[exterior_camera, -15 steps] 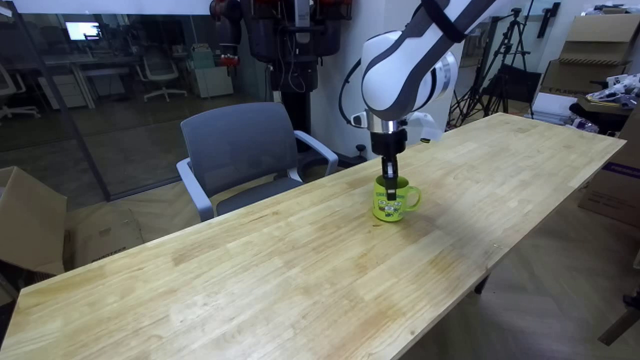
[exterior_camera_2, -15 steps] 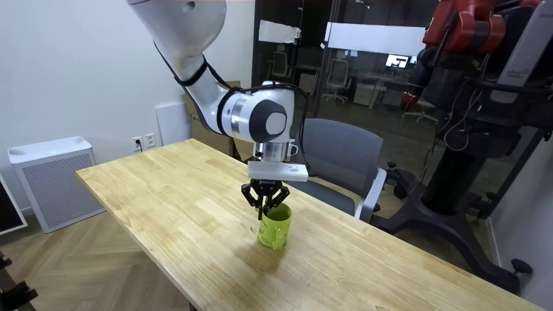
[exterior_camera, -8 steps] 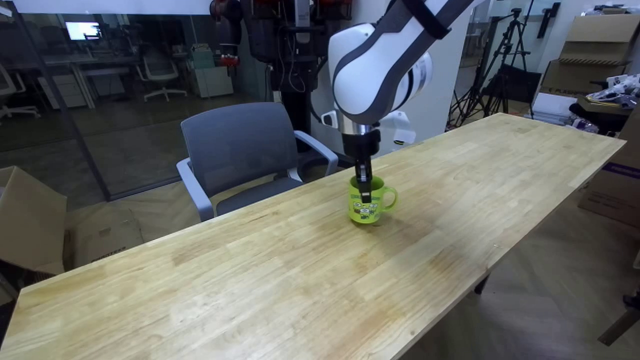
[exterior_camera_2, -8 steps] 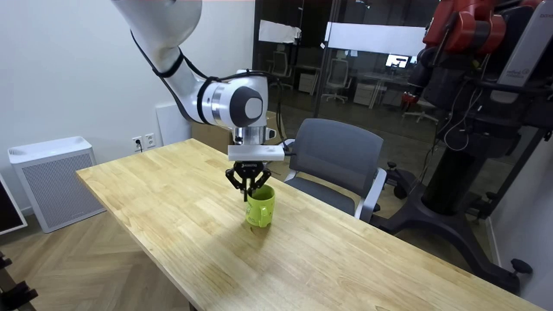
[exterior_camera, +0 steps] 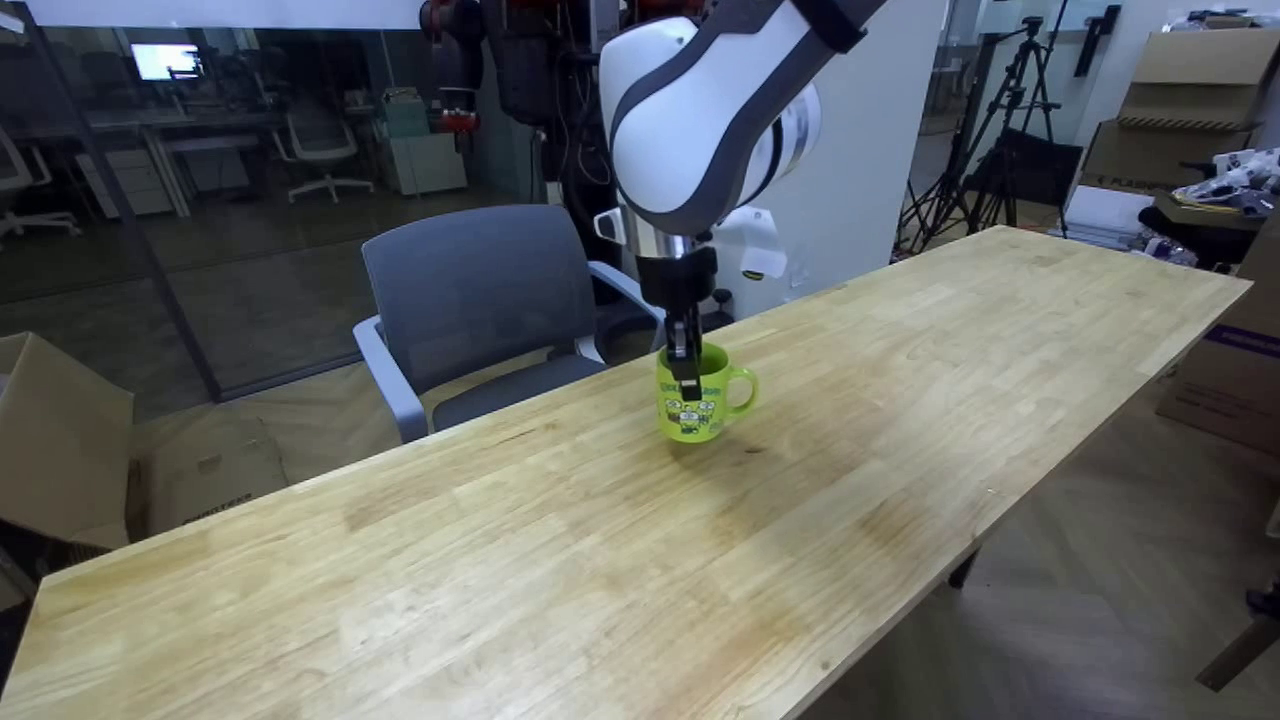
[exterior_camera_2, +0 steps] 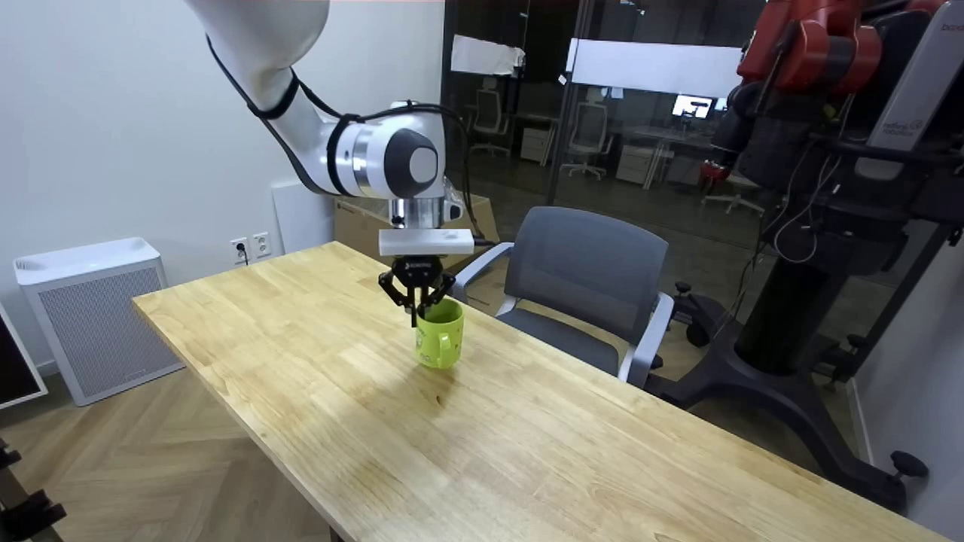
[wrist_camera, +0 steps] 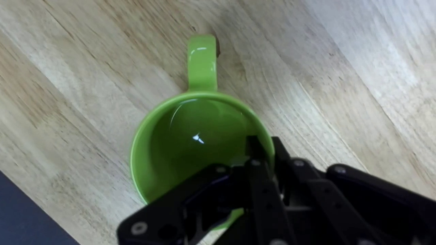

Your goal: Move the green cup to the left

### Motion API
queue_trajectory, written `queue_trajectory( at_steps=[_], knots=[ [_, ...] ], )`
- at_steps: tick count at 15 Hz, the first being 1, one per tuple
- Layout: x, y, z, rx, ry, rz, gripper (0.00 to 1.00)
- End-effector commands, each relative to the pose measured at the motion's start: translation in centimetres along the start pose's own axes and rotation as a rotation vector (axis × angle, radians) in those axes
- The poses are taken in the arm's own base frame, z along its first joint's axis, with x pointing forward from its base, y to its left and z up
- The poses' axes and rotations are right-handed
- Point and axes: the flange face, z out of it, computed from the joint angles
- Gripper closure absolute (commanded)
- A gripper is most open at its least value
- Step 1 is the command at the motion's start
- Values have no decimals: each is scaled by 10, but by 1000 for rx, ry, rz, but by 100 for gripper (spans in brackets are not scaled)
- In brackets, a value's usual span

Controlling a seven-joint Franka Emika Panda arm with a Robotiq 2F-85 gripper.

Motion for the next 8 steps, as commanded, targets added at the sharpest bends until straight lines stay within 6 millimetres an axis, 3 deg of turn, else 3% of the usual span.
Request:
queue_trajectory(
  at_steps=[1, 8],
  knots=[
    [7, 7, -9, 33, -19, 29, 97],
    [12, 5, 13, 82, -86, 18, 97]
  ],
)
